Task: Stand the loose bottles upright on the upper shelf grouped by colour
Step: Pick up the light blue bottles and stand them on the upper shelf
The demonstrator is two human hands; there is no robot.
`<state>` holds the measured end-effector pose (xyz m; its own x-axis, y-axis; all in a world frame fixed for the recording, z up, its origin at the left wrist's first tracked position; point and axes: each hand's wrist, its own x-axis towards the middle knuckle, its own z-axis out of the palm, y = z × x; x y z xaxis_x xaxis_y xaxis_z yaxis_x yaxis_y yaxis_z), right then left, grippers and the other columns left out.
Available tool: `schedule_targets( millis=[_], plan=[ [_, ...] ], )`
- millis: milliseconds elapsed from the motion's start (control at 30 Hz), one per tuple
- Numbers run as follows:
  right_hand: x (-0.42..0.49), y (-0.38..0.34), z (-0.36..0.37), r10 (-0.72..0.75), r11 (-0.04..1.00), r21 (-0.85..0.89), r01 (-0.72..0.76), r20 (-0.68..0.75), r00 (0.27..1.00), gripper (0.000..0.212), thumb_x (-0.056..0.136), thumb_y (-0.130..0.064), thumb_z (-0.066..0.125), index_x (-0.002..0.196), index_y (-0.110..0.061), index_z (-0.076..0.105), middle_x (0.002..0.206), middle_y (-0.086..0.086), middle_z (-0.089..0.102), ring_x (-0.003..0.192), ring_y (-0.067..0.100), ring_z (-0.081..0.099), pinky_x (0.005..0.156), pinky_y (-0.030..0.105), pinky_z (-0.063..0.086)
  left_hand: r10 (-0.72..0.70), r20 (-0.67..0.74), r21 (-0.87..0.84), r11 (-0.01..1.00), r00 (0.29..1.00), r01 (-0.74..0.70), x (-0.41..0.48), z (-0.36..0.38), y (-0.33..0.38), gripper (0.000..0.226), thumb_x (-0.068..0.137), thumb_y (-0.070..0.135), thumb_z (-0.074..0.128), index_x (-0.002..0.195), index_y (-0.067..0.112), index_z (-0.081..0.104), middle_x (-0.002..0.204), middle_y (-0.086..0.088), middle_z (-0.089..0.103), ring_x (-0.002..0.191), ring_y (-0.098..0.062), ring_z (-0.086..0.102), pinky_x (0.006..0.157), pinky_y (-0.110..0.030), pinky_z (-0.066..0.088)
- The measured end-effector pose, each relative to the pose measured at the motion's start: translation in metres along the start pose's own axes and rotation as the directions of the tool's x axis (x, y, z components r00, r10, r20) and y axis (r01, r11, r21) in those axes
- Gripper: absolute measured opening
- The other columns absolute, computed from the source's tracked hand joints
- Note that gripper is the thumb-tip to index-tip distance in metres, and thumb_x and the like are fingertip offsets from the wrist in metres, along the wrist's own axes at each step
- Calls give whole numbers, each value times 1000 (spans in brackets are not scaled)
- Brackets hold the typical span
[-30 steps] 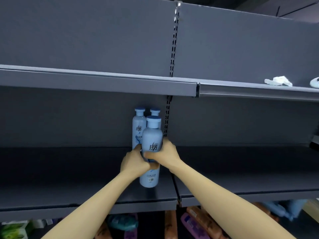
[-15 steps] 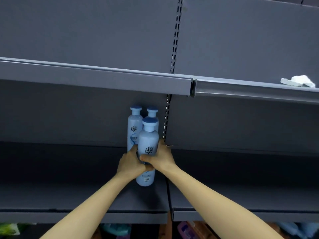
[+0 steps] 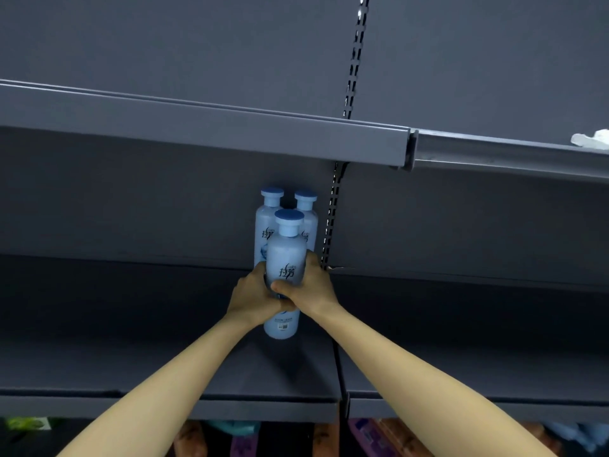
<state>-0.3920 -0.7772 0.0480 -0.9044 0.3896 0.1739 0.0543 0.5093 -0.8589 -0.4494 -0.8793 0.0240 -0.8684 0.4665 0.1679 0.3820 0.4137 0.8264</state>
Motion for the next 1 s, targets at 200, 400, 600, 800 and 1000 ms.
schedule_targets(
  millis=[200, 400, 600, 800, 1000],
  plan=[
    [-2, 9, 0, 45, 998, 31, -46, 36, 998, 55, 79, -15, 72, 126, -10, 44, 117, 2, 57, 101, 10, 53, 81, 24, 46, 16, 56, -74, 997, 998, -12, 2, -1, -6, 65, 64, 16, 82, 117, 20, 46, 102, 5, 62, 95, -12, 61, 79, -26, 51],
    [-5, 30, 19, 121, 993, 16, -121, -2, 993, 52, 72, -18, 78, 112, -15, 43, 114, 4, 58, 107, 18, 59, 87, 31, 52, 24, 200, -68, 998, 979, -11, -1, -1, -17, 84, 64, 6, 81, 130, 24, 32, 112, 5, 55, 102, -10, 55, 78, -19, 45],
    [1, 31, 26, 99, 995, 10, -99, -52, 994, 52, 71, -13, 78, 115, -10, 50, 103, -2, 58, 99, 14, 59, 83, 29, 53, 23, 192, -67, 998, 981, -10, 2, -2, -23, 82, 65, 1, 78, 132, 17, 33, 107, 6, 53, 98, -8, 53, 70, -11, 43],
    [13, 27, 40, 67, 998, 28, -65, -61, 996, 47, 72, -12, 76, 112, -10, 51, 99, -4, 58, 98, 15, 60, 77, 27, 52, 10, 148, -36, 999, 989, -5, 12, -12, -29, 83, 65, 0, 77, 133, 15, 32, 112, 2, 54, 100, -11, 53, 80, -23, 46],
    [25, 20, 52, 71, 997, 47, -68, -56, 996, 41, 74, -11, 74, 104, -15, 48, 93, -7, 56, 89, 9, 57, 70, 18, 46, -16, 148, -37, 999, 989, 22, 25, -20, -39, 83, 67, 2, 77, 135, 15, 31, 109, 5, 53, 97, -9, 53, 75, -19, 44]
  ],
)
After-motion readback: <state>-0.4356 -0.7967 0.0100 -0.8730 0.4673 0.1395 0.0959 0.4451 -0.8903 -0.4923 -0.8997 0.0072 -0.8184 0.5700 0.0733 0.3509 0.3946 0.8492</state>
